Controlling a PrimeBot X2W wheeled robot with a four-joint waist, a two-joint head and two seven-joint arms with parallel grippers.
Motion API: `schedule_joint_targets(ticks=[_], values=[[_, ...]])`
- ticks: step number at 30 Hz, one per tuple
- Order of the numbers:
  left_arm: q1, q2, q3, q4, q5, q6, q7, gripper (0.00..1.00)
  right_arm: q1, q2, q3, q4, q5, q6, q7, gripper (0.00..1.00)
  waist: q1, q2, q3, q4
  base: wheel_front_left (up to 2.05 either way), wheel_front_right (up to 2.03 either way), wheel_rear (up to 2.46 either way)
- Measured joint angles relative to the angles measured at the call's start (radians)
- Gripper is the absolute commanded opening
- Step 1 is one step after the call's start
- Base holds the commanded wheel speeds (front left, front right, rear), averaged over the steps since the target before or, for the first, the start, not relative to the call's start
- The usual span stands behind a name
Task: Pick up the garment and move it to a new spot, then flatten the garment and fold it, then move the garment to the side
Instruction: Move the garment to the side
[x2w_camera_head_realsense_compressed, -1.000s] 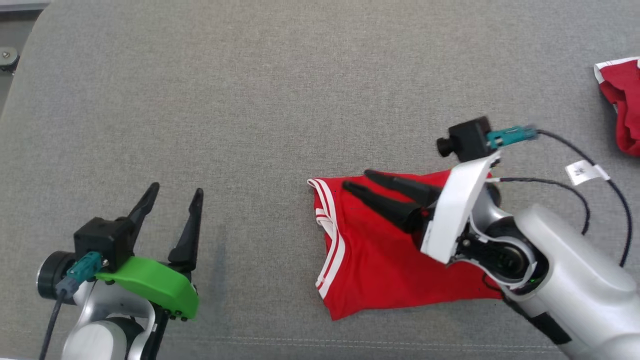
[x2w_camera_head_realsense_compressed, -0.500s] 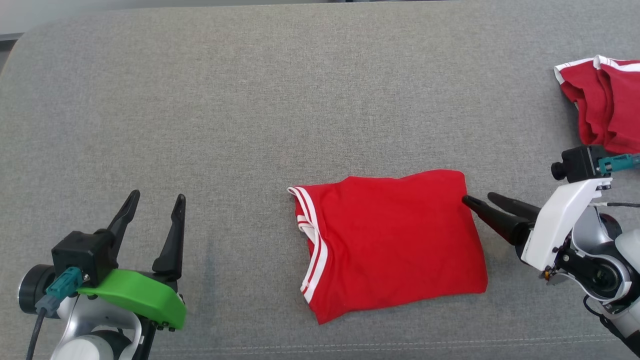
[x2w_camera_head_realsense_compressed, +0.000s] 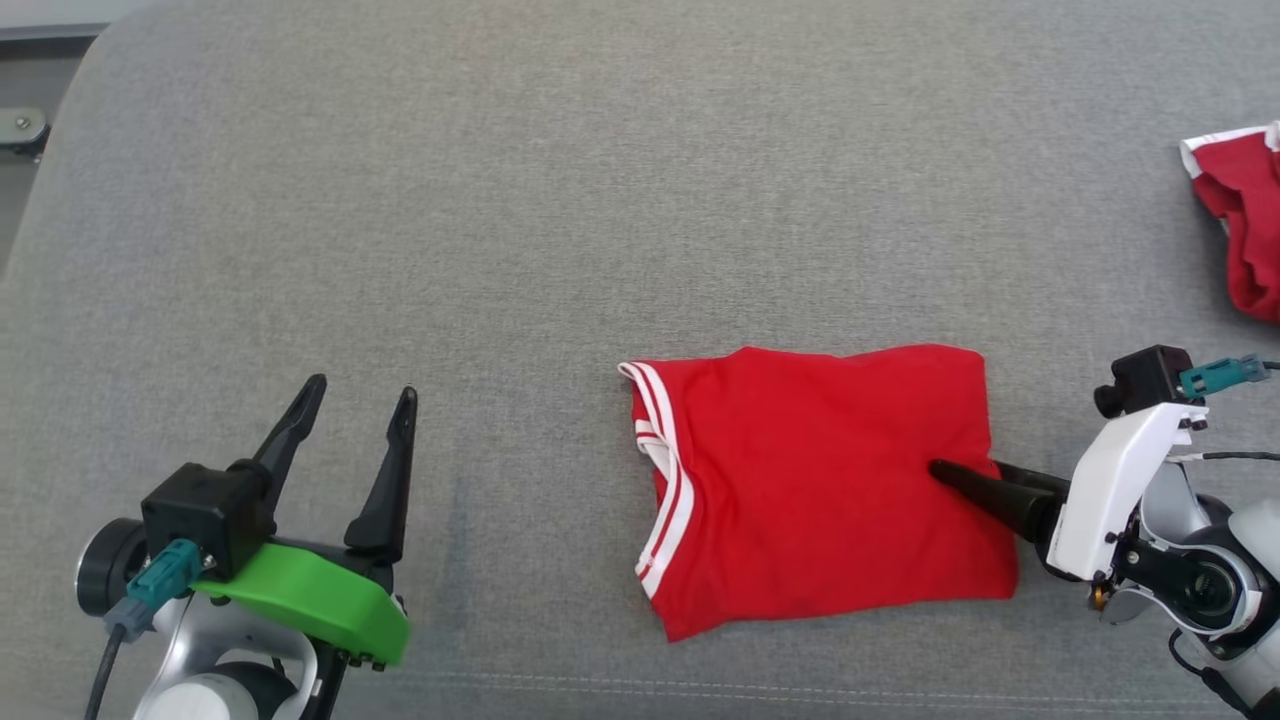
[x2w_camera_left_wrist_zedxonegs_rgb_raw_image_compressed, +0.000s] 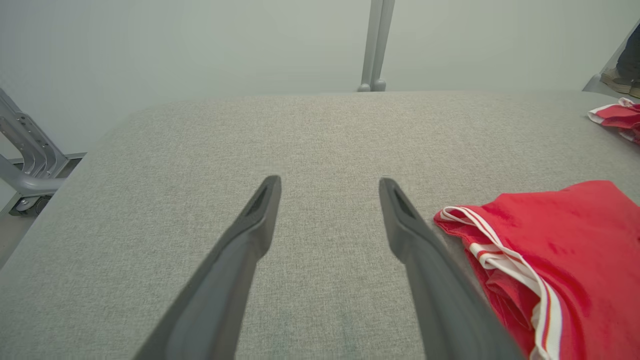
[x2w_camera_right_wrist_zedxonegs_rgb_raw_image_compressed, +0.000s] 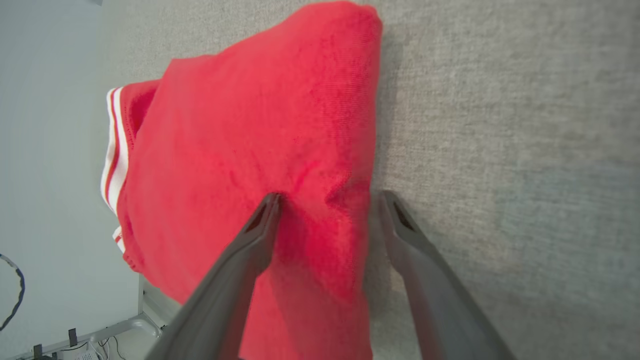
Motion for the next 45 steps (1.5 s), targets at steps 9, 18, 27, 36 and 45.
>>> schedule_joint_targets(ticks=[9,18,27,36,45], values=[[-0.002,-0.004,-0.01,-0.009,0.006,0.0,0.004,1.0,-0.042,0.044,-0.007,0.044,0.037,0.011,0.02,0.0,0.0,0.0,0.019,0.063,0.0,0.0,0.0],[0.0,-0.008,0.025,-0.012,0.006,0.01,0.001,1.0,-0.135,0.007,-0.045,0.044,0.053,0.039,0.05,0.0,0.0,0.0,0.022,0.071,0.0,0.0,0.0],[0.004,-0.012,0.032,-0.022,0.006,0.012,-0.002,1.0,-0.277,-0.186,-0.146,0.038,0.014,0.017,0.104,0.0,0.0,0.0,0.027,0.04,0.0,0.0,0.0],[0.005,-0.011,0.02,-0.058,0.006,0.012,0.01,1.0,-0.369,-0.304,-0.243,0.08,0.007,-0.036,0.138,0.0,0.0,0.0,0.059,0.005,0.0,0.0,0.0],[0.0,-0.006,0.018,-0.091,0.009,0.015,0.034,1.0,-0.41,-0.317,-0.283,0.157,0.008,-0.052,0.132,0.0,0.0,0.0,0.111,-0.037,0.0,0.0,0.0]])
